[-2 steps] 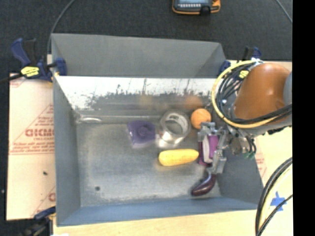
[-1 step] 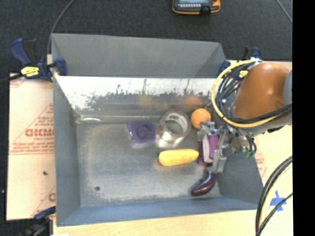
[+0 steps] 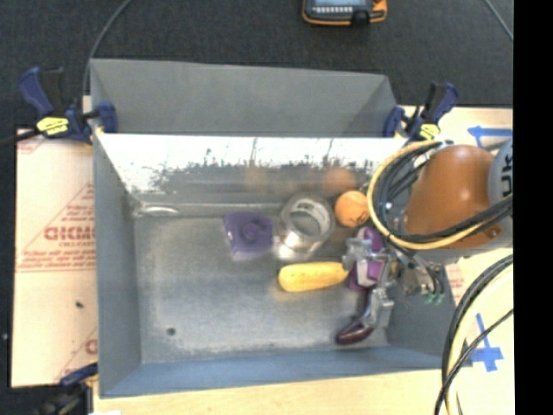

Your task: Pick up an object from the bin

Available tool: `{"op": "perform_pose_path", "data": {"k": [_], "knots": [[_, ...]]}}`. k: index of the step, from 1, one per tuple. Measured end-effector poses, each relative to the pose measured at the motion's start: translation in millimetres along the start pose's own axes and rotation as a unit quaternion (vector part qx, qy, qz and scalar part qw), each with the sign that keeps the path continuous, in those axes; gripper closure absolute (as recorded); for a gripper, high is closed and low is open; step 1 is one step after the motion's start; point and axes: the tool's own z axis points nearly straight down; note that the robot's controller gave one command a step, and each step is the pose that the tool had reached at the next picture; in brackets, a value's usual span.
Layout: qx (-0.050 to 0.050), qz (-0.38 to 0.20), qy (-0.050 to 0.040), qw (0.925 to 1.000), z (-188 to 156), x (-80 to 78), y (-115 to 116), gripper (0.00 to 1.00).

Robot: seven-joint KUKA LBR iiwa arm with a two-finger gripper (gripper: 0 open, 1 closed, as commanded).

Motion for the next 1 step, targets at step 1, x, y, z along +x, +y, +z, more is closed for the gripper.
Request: {"op": "perform_pose_path", "data": {"k": [1], "knots": [[0.002, -0.008, -0.0036, 1.0, -109.7, -18.3, 4.4, 0.0]]}}
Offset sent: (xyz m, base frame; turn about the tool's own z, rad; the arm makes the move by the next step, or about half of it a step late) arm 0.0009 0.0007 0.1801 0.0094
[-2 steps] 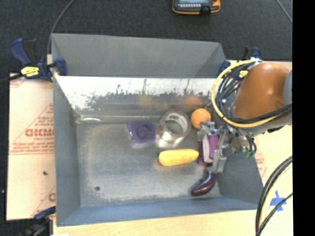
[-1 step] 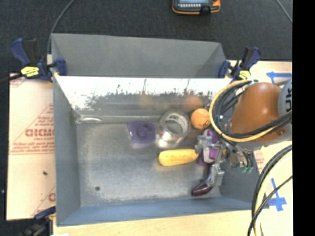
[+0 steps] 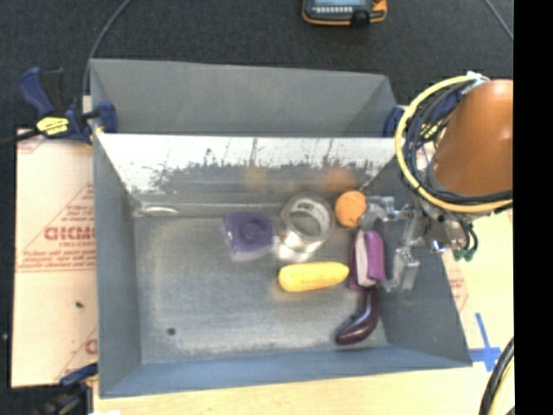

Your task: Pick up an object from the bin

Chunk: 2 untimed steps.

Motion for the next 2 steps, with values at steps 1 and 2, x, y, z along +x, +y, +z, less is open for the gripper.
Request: {"op": "perform_pose_path", "data": {"k": [1, 2], "knots": [[-0.001, 0.013, 0.0038, 0.9999, -73, 14.2, -5, 0.0], [0.0, -0.088, -0.001, 0.9962, -3, -36.6, 19, 0.0]]}}
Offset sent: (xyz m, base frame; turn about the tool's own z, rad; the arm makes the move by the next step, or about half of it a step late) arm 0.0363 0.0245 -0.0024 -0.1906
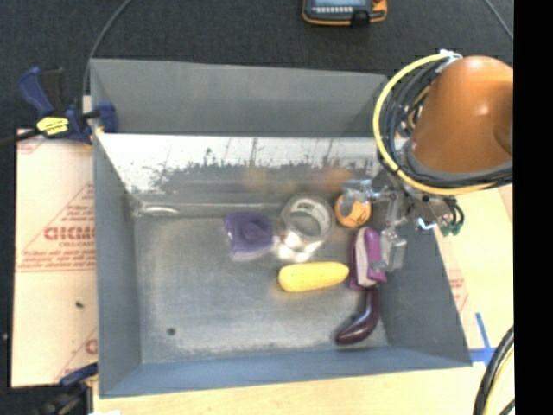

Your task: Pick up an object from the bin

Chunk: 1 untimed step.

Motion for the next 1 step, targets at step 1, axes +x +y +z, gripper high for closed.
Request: {"op": "perform_pose_path", "data": {"k": [1], "knots": [[-0.002, 0.003, 0.004, 1.0, 6.8, 1.1, 2.8, 0.0]]}}
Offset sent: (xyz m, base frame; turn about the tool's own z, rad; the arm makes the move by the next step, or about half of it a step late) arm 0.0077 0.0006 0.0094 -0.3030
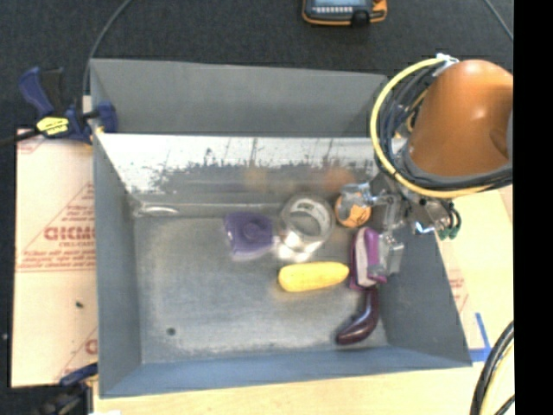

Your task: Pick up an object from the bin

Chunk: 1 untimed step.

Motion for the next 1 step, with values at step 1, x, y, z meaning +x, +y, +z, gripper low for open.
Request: {"op": "perform_pose_path", "data": {"k": [1], "knots": [[0.002, -0.151, -0.0036, 0.9886, -16.4, -8.6, -4.6, 0.0]]}}
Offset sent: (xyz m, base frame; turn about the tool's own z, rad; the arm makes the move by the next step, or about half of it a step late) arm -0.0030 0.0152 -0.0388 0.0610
